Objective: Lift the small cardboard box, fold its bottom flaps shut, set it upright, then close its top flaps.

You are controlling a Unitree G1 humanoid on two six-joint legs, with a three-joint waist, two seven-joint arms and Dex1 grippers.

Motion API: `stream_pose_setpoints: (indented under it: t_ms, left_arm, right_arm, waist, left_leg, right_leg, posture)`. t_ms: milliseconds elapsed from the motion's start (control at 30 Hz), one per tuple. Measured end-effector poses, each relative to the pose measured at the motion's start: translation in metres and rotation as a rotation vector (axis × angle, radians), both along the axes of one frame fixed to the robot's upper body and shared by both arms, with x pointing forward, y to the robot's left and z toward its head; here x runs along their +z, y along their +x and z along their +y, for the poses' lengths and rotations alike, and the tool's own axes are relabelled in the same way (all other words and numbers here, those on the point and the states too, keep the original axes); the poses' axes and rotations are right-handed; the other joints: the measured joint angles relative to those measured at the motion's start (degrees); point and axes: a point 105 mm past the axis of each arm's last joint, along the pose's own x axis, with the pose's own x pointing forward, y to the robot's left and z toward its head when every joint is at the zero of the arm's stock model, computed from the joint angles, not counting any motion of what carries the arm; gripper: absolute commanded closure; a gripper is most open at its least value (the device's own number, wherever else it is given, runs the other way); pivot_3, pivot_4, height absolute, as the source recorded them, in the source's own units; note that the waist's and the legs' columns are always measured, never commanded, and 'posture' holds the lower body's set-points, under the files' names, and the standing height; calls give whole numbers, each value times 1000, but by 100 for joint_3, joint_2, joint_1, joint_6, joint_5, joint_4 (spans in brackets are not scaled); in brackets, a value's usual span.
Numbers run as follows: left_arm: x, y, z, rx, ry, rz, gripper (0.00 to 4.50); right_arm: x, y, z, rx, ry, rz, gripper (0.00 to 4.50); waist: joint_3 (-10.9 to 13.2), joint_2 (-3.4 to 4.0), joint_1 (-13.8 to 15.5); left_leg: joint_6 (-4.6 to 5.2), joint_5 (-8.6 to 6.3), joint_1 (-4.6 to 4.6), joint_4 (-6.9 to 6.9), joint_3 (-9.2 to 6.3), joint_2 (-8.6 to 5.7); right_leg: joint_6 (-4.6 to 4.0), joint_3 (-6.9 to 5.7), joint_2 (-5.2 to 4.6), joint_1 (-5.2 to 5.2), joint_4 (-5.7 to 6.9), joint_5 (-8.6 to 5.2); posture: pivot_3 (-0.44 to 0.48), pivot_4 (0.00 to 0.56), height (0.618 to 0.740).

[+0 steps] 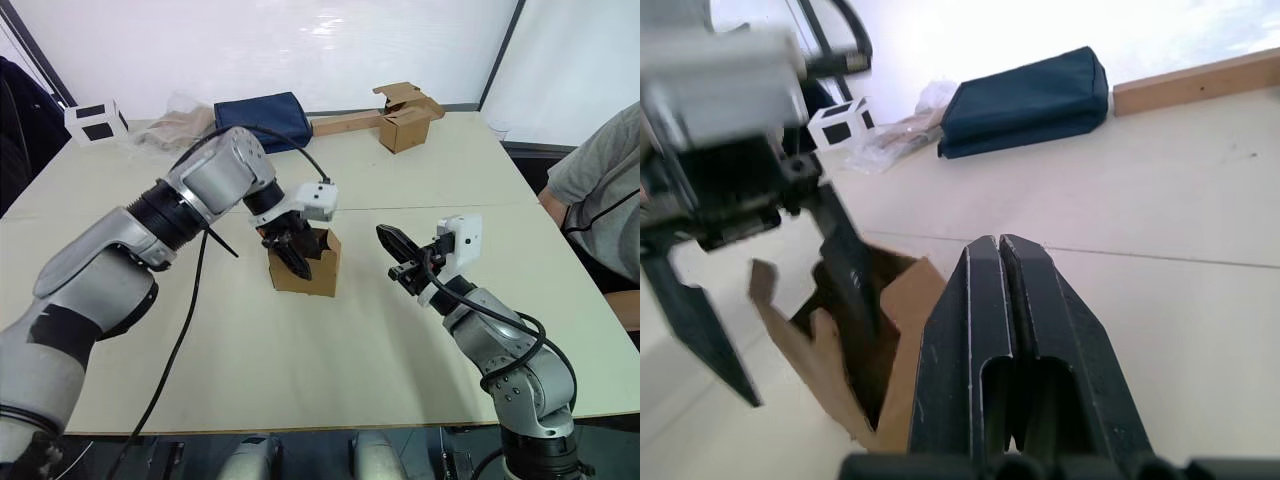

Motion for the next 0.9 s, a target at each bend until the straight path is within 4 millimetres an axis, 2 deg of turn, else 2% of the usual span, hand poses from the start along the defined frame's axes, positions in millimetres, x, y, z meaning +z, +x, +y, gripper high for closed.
stream_pose_setpoints:
  t_ms: [67, 167, 267, 333, 367, 433, 467, 567, 667, 767, 833, 900]
  left_arm:
    - [10, -1, 2, 44, -48, 29, 18]
    - [38, 2, 8, 101, -155, 17, 18]
    - [59, 8, 24, 148, -313, -19, 18]
    - [63, 12, 29, 180, -415, -15, 519]
    - [65, 14, 33, 205, -482, -17, 633]
    - [67, 18, 41, 256, -585, -17, 1625]
    - [67, 19, 47, 279, -643, -27, 1917]
    - [54, 25, 74, 399, -771, -68, 3332]
    - [30, 33, 96, 549, -809, -93, 4434]
    - [19, 39, 110, 678, -877, -129, 4434]
    - [3, 42, 120, 772, -888, -129, 4434]
    - [-21, 41, 131, 861, -864, -117, 4434]
  right_arm:
    - [2, 2, 1, 13, 1, -3, 4500]
    - [3, 6, 4, 41, -3, -2, 4500]
    - [4, 11, 5, 57, -30, 1, 4500]
    - [6, 15, 4, 57, -48, 0, 4500]
    - [8, 16, 6, 66, -58, -4, 4500]
    - [6, 18, 9, 82, -78, 7, 4500]
    - [4, 18, 10, 88, -89, 16, 4500]
    - [-1, 26, 4, 72, -155, 50, 4500]
    - [-7, 35, -5, 35, -210, 82, 4500]
    - [-13, 41, -6, 25, -236, 125, 4500]
    - [-20, 42, -7, 22, -275, 161, 4500]
    - [-30, 41, -6, 32, -316, 205, 4500]
  waist:
    - [1, 1, -22]
    - [1, 1, -41]
    - [0, 2, -77]
    - [0, 2, -93]
    - [0, 2, -100]
    - [0, 2, -102]
    - [0, 3, -106]
    - [-3, 7, -123]
    - [-2, 4, -76]
    - [-4, 4, -42]
    - [-4, 4, -34]
    - [-4, 5, -38]
  left_leg:
    - [0, 0, 0, -1, 0, 0]
    - [0, 0, -1, -1, 0, 0]
    - [1, 0, 1, -1, 0, 0]
    - [0, 0, 0, 0, 0, 0]
    - [0, 0, 0, 1, -2, 1]
    - [0, 0, -2, 0, -4, 1]
    - [0, 0, -2, 1, -2, 0]
    - [0, 0, 5, 3, 3, 1]
    - [-2, 1, -4, 11, -6, 1]
    - [-1, 1, -3, 16, -2, -1]
    - [-1, 0, -2, 16, -2, -1]
    - [-1, 0, -1, 14, -2, -1]
  right_leg:
    - [0, -1, 1, -2, 2, -1]
    - [1, -1, -1, -2, 1, -1]
    - [0, -1, -1, -2, 3, -1]
    - [0, -1, -2, -2, 4, -1]
    - [0, -2, -3, -2, 4, -1]
    - [0, -4, -4, -2, 2, -1]
    - [1, -2, -6, -3, 4, -1]
    - [0, 4, -8, -3, 8, -1]
    - [0, -7, -8, -4, 12, -1]
    - [1, -4, -14, -1, 12, 0]
    - [1, -4, -13, -1, 12, 0]
    - [1, -4, -12, -2, 13, 0]
  posture:
    - [0, 150, 740]
    - [0, 150, 740]
    - [0, 150, 740]
    - [0, 150, 740]
    - [0, 150, 740]
    - [0, 150, 740]
    - [0, 150, 740]
    - [0, 150, 740]
    - [0, 150, 740]
    - [0, 150, 740]
    - [0, 150, 740]
    - [0, 150, 740]
